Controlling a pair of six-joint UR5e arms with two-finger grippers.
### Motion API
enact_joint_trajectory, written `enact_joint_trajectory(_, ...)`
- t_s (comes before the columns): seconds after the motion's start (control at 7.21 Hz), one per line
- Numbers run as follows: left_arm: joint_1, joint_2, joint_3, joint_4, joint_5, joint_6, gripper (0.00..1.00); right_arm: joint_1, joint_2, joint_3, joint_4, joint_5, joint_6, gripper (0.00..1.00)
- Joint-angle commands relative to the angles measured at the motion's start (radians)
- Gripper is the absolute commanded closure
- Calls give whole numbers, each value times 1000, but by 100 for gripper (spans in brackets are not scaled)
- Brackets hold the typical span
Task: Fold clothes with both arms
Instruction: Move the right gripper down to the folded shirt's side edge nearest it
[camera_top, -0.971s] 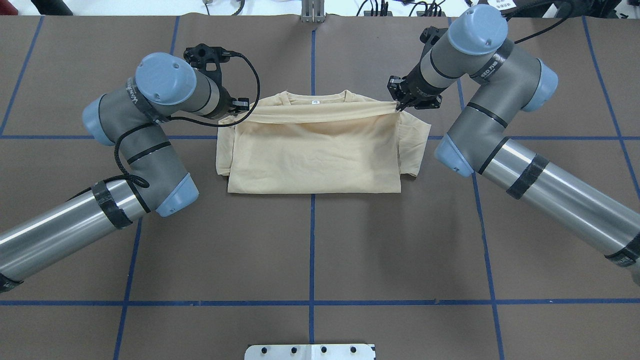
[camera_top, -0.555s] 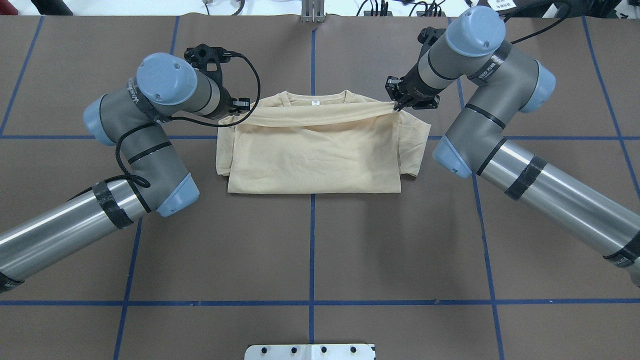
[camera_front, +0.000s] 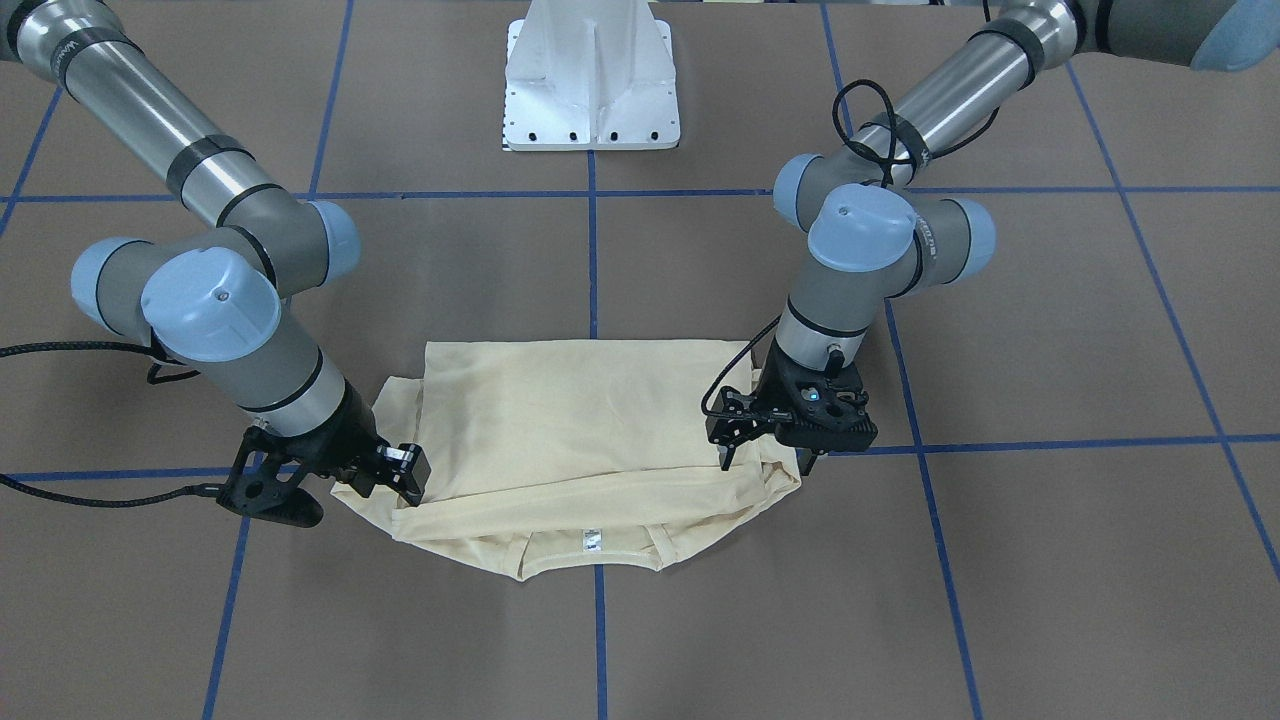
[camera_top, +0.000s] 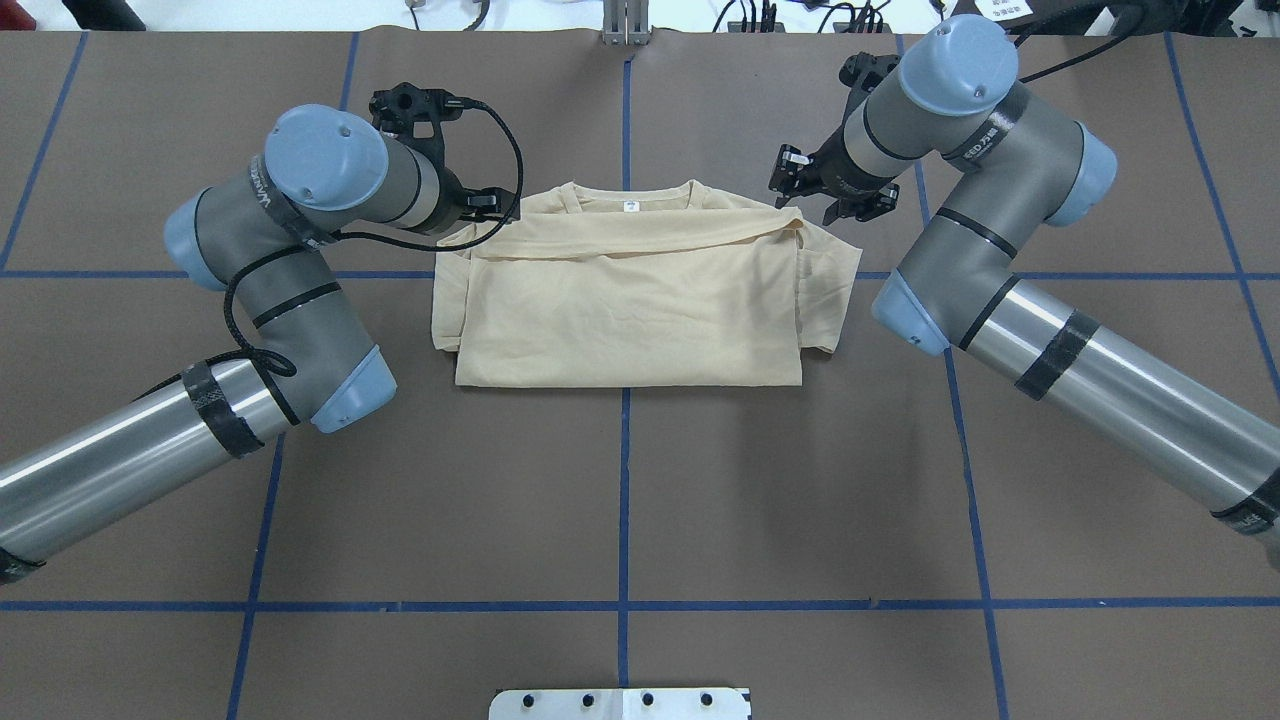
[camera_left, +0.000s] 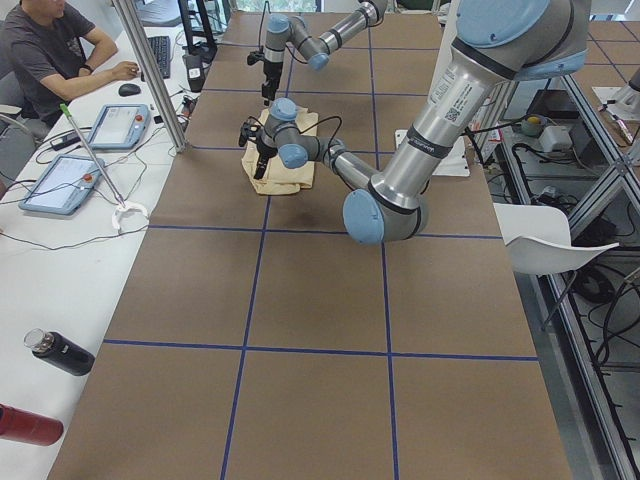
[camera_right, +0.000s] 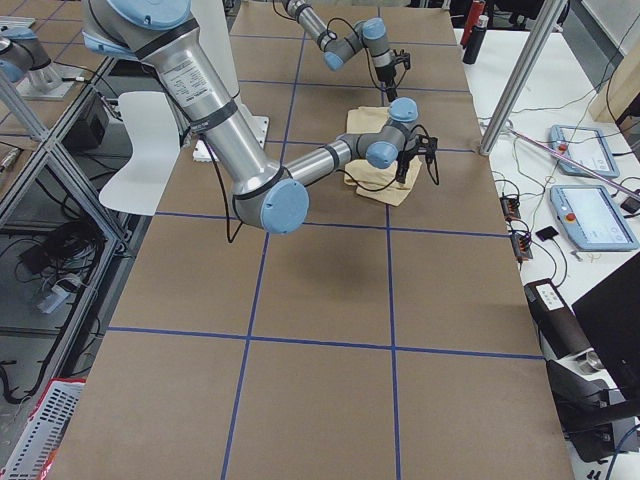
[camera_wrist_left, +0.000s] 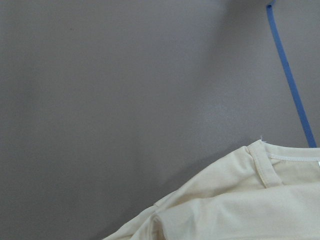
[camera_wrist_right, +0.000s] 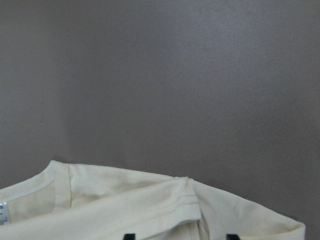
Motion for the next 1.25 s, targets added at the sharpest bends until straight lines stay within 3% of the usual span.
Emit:
enact_joint_trajectory(0.0,-12,6,-41,6,-3,4,0,8,-4,22,1,11,-24,0)
enact_joint_trajectory(0.14,-16,24,-76,9,-3,4,0,8,-22,52,-8,13,-18,0)
enact_joint_trajectory(0.56,-18,111,-204,12,-3,0,0,-58,-184,268,-13,7,133,0)
enact_joint_trajectory(0.83,-18,116,-235,38,-3,-8,0,-180,-206,300,-13,-100,267,0)
enact_joint_trajectory(1.11,-18,119,-264,58,-2,-10,0,-213,-218,300,-13,-116,274,0)
